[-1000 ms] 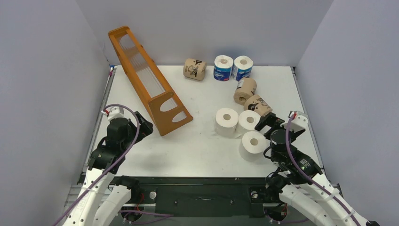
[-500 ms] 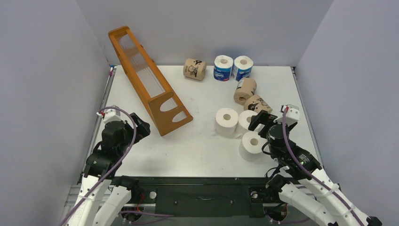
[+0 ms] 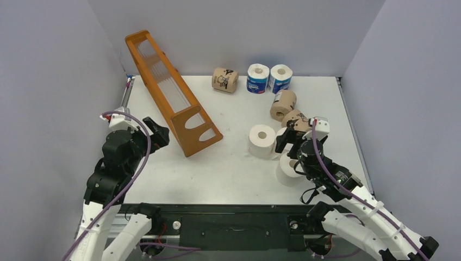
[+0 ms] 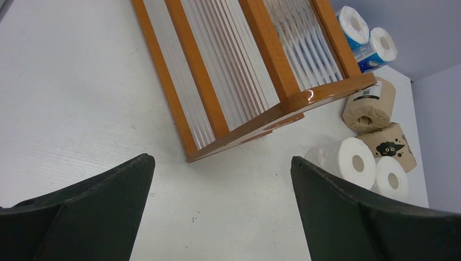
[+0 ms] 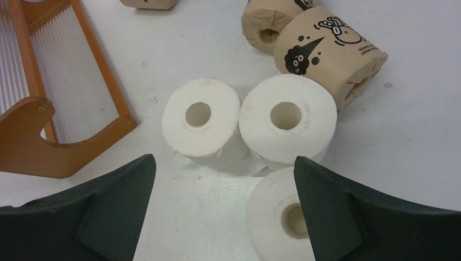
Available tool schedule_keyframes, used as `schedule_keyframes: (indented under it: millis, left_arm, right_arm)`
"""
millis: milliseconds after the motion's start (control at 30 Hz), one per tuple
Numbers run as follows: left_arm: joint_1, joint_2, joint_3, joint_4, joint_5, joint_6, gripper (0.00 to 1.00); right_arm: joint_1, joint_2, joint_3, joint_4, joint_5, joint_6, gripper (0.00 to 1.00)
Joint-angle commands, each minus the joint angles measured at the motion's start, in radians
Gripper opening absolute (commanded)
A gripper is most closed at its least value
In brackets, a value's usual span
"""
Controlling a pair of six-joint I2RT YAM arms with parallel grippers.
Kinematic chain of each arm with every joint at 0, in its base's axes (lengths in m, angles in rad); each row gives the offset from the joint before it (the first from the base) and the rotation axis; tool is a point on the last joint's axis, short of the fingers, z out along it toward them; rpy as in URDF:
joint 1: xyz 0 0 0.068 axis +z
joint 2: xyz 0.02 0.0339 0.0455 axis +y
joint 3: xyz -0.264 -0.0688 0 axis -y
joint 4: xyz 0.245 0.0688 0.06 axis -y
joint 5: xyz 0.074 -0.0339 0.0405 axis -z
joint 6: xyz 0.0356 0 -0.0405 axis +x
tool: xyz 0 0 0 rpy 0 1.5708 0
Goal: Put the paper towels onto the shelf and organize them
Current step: Adjust the shelf at the center of the board.
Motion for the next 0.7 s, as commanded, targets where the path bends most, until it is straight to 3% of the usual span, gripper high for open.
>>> schedule_keyframes:
  millis: [0,167,367,433,667]
  left_arm:
    - [-0.014,0.08,0.079,0.074,0.019,0.026,0.96]
    - [-0.098,0.182,0.094,0.124,-0.016,0.007,0.96]
    - [-0.423,0.229,0.048,0.151,-0.3,0.005,0.96]
    - [-0.479,0.247,0.021,0.166,-0.378,-0.003,0.96]
    - [-0.538,0.225,-0.122,0.307,-0.586,-0.041,0.96]
  right_arm:
    - [0.014,0.022,0.038,0.064,-0.01,-0.013,0.93]
    - [0.02,0.062,0.038,0.105,-0.03,-0.003,0.93]
    - [0.043,0.102,0.048,0.135,-0.032,-0.009,0.93]
    - [0.046,0.109,0.051,0.139,-0.03,-0.012,0.93]
    - [0.05,0.102,0.054,0.143,-0.022,-0.023,0.93]
